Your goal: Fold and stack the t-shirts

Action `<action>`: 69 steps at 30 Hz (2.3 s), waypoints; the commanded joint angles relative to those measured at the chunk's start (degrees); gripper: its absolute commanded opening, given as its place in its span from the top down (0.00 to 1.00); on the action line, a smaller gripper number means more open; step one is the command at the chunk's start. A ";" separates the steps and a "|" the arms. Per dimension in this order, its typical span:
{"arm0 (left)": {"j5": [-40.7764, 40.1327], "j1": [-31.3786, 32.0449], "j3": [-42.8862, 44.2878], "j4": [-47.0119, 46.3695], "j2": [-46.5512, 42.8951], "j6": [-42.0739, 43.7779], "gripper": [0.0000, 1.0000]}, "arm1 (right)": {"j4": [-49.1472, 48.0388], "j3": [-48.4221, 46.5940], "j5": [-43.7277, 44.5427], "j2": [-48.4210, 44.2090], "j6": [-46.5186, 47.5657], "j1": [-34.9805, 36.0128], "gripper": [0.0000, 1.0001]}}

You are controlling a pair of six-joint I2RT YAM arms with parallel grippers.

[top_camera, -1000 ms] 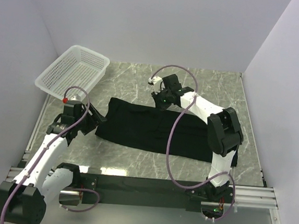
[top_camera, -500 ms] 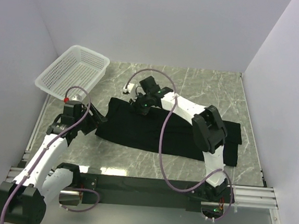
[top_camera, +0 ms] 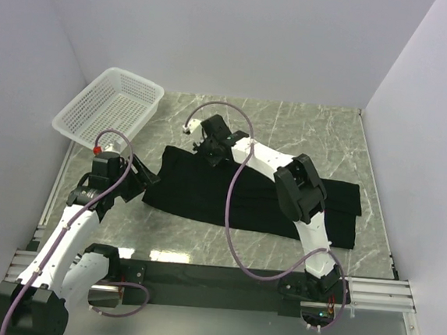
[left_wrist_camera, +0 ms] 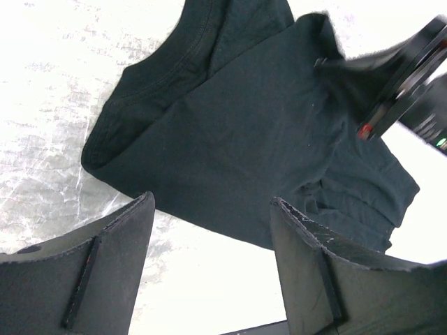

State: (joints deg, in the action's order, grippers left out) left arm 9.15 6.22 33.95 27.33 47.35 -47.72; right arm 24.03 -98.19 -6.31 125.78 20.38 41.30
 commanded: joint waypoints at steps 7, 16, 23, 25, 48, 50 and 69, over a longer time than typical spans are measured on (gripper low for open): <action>-1.15 -0.33 -0.82 -0.96 0.45 -0.17 0.28 | -3.12 -4.56 7.37 -0.96 -5.53 -4.90 1.00; -1.85 -0.33 1.46 -2.19 9.84 1.14 0.29 | 8.40 20.61 -17.15 -26.96 11.33 -11.15 0.76; -1.76 -0.07 4.89 -2.29 20.93 6.41 0.36 | 13.05 40.69 -19.80 -51.73 14.78 -17.12 0.74; -2.90 0.20 5.50 -2.28 22.34 7.38 0.37 | 15.24 44.30 -19.54 -57.10 14.86 -19.67 0.74; -0.20 1.95 10.17 -0.52 32.01 20.65 0.46 | 33.27 60.31 -15.49 -71.99 33.40 -62.54 0.62; 0.69 1.96 10.08 -0.79 32.36 20.83 0.47 | 35.11 59.70 -15.75 -70.32 36.47 -64.67 0.61; 7.38 1.96 6.74 -3.43 33.15 19.60 0.52 | 22.38 57.68 -5.29 -61.97 30.34 -79.36 0.52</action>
State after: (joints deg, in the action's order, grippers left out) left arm 14.24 7.97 40.75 25.52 81.47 -28.16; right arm 51.44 -40.05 -13.02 63.37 53.54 -37.67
